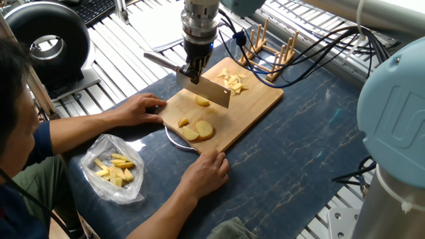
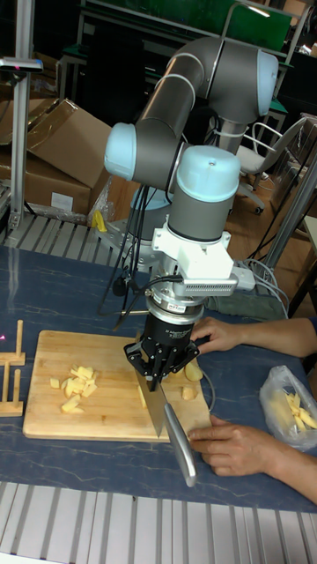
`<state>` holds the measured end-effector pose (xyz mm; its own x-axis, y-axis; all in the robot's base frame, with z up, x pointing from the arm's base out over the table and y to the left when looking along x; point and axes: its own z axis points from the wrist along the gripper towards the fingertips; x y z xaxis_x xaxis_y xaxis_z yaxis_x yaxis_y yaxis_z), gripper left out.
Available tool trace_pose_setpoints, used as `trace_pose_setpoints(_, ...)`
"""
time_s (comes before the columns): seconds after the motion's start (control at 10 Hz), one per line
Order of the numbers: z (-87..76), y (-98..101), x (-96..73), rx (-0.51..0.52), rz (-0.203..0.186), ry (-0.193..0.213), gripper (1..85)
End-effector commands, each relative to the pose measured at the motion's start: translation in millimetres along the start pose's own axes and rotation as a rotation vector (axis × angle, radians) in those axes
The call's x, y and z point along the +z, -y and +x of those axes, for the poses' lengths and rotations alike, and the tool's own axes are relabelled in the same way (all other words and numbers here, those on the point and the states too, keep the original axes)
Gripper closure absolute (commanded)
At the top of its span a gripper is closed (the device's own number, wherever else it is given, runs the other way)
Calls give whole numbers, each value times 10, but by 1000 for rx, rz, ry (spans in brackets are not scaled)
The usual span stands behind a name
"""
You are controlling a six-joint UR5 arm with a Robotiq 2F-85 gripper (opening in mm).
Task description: Chop the potatoes
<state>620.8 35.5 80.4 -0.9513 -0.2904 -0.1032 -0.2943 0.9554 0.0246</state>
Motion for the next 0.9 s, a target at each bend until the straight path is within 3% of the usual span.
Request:
trace_pose_setpoints(0.0,-14,-18,-2,7,-10,5,847)
trace_pose_setpoints(0.8,-13,-44,15,13,-36,8,847)
